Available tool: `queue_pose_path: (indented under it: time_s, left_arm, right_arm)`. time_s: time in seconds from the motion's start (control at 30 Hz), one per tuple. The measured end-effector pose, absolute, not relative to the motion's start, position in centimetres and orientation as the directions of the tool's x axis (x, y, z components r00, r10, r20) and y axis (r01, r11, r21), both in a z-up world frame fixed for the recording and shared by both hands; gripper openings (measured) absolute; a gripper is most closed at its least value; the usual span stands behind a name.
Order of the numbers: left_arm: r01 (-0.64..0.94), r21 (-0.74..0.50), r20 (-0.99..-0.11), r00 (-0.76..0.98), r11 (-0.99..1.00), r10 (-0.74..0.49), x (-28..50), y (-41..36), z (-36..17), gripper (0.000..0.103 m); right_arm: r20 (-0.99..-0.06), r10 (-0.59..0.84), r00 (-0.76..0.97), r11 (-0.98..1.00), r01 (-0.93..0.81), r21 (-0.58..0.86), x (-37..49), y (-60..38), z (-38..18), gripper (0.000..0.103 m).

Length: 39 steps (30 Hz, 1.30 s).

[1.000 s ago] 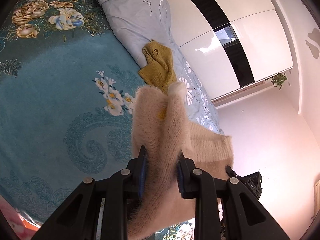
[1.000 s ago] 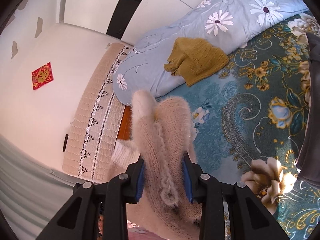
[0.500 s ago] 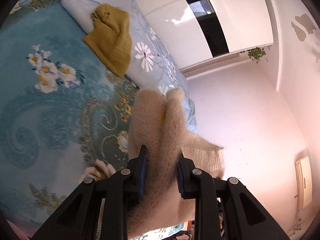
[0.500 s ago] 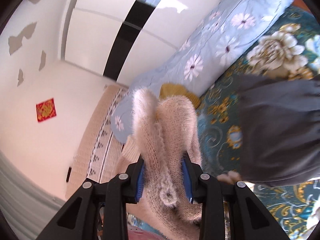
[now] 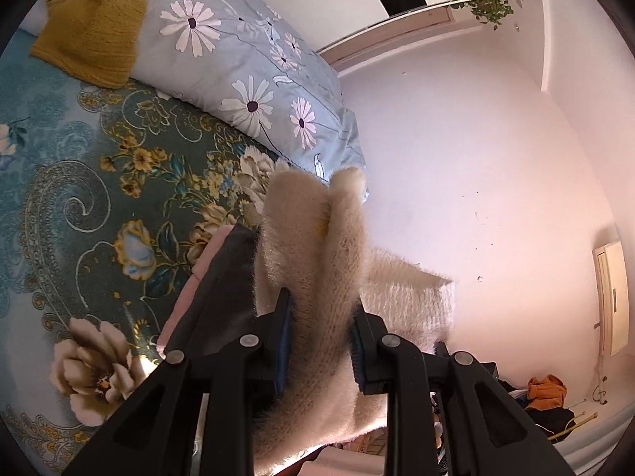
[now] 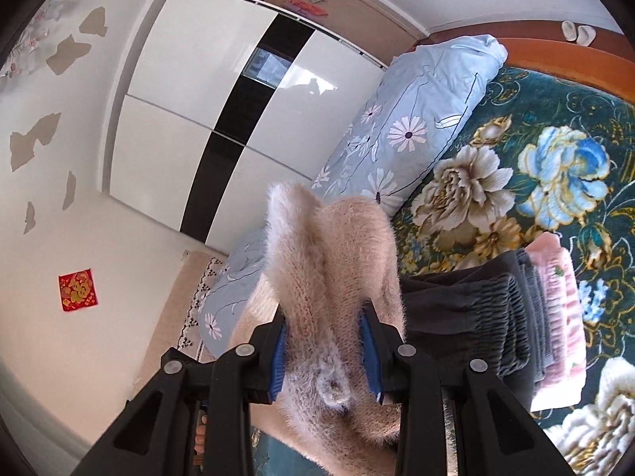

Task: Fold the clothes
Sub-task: 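Carry the lifted sweater with both grippers toward the stack of folded clothes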

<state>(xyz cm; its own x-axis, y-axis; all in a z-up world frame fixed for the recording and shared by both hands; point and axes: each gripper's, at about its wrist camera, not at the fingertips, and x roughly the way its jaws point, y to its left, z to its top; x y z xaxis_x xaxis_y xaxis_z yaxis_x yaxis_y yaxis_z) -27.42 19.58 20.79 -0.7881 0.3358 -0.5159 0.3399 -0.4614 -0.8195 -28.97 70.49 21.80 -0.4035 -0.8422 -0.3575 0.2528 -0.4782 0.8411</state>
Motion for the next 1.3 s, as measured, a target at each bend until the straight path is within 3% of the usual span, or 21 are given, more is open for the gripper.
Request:
queue_pose_path:
  time_s: [0.57, 0.8, 0.97, 1.1, 1.3]
  left_arm:
    - [0.537, -0.771, -0.636, -0.676, -0.343, 0.372, -29.4, 20.1, 8.1, 0.028]
    - [0.4, -0.835, -0.54, -0.726, -0.379, 0.425, -30.9, 21.5, 12.2, 0.028]
    - [0.466, -0.769, -0.629, -0.674, -0.438, 0.387, -31.2, 21.5, 10.5, 0.028]
    - [0.508, -0.8, -0.599, -0.7, -0.318, 0.389, -28.6, 20.2, 7.2, 0.028]
    - [0.536, -0.783, -0.622, -0.69, -0.317, 0.371, -27.8, 20.0, 6.3, 0.033]
  right_arm:
    - [-0.447, -0.793, -0.414, -0.476, -0.04, 0.879, -32.3, 76.8, 8.2, 0.034]
    - [-0.432, -0.779, -0.454, -0.486, 0.003, 0.874, -32.6, 77.8, 11.1, 0.034]
    - [-0.469, -0.767, -0.438, -0.5, -0.05, 0.864, -32.5, 78.1, 9.0, 0.034]
    - [-0.479, -0.782, -0.399, -0.493, -0.076, 0.867, -31.9, 77.0, 6.5, 0.035]
    - [-0.51, -0.762, -0.398, -0.542, -0.037, 0.839, -32.2, 75.9, 8.0, 0.036]
